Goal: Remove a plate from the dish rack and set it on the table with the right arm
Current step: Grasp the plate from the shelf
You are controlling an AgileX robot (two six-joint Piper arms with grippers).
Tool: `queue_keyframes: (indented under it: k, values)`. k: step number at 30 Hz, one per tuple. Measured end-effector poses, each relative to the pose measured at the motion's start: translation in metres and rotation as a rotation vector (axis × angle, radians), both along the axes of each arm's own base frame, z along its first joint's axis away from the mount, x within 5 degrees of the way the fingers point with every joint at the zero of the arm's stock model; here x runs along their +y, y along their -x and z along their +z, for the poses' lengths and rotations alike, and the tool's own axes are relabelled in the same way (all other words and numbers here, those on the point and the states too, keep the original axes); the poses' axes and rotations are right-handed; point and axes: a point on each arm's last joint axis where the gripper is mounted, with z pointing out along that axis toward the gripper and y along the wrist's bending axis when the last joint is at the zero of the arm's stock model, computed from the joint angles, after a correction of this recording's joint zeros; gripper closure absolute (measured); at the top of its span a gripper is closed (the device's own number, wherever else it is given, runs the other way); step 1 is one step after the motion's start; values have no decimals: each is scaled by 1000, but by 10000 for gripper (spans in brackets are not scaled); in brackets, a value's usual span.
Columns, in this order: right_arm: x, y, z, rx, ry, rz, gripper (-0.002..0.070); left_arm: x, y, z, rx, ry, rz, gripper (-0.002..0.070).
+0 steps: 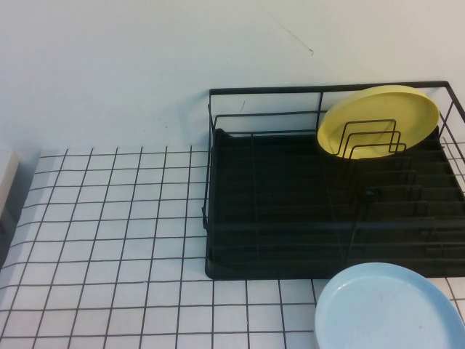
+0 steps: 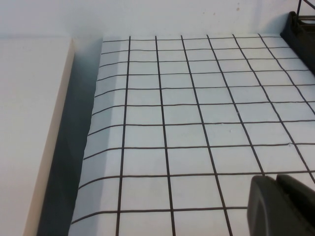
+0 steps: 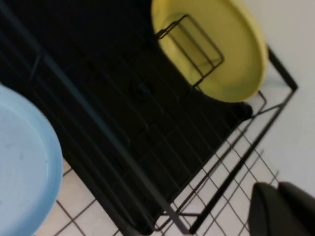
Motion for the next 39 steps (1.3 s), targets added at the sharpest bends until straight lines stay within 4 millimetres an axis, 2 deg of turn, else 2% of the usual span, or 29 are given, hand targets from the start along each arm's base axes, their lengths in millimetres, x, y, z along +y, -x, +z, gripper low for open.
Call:
queue_keyframes:
  k: [3, 5, 8, 11, 14, 23, 27, 32, 36, 39]
  values:
    - [5, -30, -20, 25, 85, 119, 574, 0, 0, 0, 0, 0, 0, 678]
    - [12, -50, -34, 8, 121, 183, 423, 0, 0, 0, 0, 0, 0, 678]
    - [20, -73, -50, -24, 177, 228, 238, 0, 0, 0, 0, 0, 0, 678]
    - [25, -97, -64, -58, 215, 224, 173, 0, 0, 0, 0, 0, 0, 678]
    - [27, -123, -78, -57, 231, 210, 185, 0, 0, 0, 0, 0, 0, 678]
    - [32, -198, -112, -37, 219, 168, 288, 0, 0, 0, 0, 0, 0, 678]
    - [35, -220, -119, -36, 189, 145, 295, 0, 0, 0, 0, 0, 0, 678]
    - [37, -223, -116, -32, 162, 134, 300, 0, 0, 0, 0, 0, 0, 678]
    - [40, -215, -113, 26, 141, 174, 300, 0, 0, 0, 0, 0, 0, 678]
    - [41, -207, -101, 34, 124, 193, 300, 0, 0, 0, 0, 0, 0, 678]
